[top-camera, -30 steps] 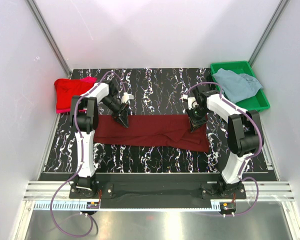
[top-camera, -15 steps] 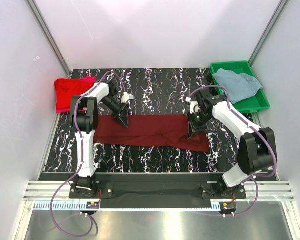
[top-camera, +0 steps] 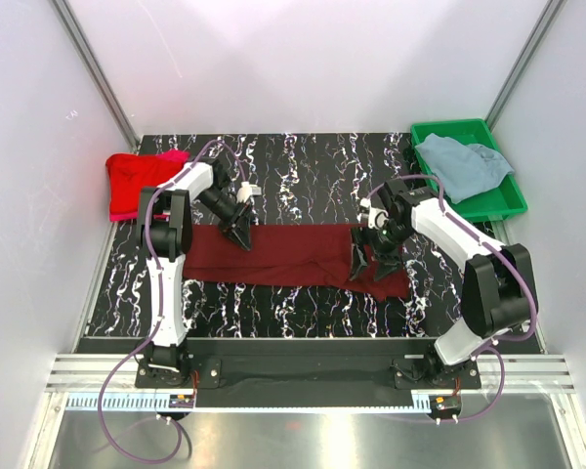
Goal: Fold and stack the t-shirts
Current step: Fold the tshirt
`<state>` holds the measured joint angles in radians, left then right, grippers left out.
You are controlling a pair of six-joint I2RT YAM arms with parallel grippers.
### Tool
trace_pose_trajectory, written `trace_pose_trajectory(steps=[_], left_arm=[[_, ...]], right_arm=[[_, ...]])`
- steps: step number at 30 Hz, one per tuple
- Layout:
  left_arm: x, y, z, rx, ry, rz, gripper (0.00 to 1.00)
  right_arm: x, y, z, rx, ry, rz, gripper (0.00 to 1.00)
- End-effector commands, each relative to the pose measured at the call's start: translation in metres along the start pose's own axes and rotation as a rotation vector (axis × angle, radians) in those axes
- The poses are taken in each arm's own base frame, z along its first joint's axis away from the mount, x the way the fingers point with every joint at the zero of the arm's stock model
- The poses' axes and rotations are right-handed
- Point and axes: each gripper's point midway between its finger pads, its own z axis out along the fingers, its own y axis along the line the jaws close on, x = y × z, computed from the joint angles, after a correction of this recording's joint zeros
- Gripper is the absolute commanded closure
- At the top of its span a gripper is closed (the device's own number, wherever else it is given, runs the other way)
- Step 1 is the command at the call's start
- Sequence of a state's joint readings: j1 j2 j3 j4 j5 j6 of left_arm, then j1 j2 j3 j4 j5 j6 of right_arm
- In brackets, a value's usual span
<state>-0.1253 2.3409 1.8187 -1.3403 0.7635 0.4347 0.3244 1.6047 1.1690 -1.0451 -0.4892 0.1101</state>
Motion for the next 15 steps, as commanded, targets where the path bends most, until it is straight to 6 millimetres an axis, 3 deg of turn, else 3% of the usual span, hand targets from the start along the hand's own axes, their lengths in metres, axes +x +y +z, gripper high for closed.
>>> trace_pose_trajectory(steps=[1,5,9,15], left_arm=[[0.034,-0.033,-0.013,0.057,0.112,-0.121,0.75],[0.041,-0.028,-0.015,0.012,0.135,-0.117,0.75],[0.044,-0.024,-0.015,-0.009,0.148,-0.121,0.75],[0.047,-0.017,-0.008,-0.006,0.175,-0.136,0.75]], right_arm=[[-0.027,0.026,-0.019,-0.086,-0.111,-0.067,0.13],[-0.058,0.034,-0.034,-0.083,-0.242,-0.115,0.11],[-0.085,0.006,-0.031,0.021,-0.283,-0.123,0.12],[-0.111,-0.049,0.004,0.126,-0.198,-0.144,0.12]])
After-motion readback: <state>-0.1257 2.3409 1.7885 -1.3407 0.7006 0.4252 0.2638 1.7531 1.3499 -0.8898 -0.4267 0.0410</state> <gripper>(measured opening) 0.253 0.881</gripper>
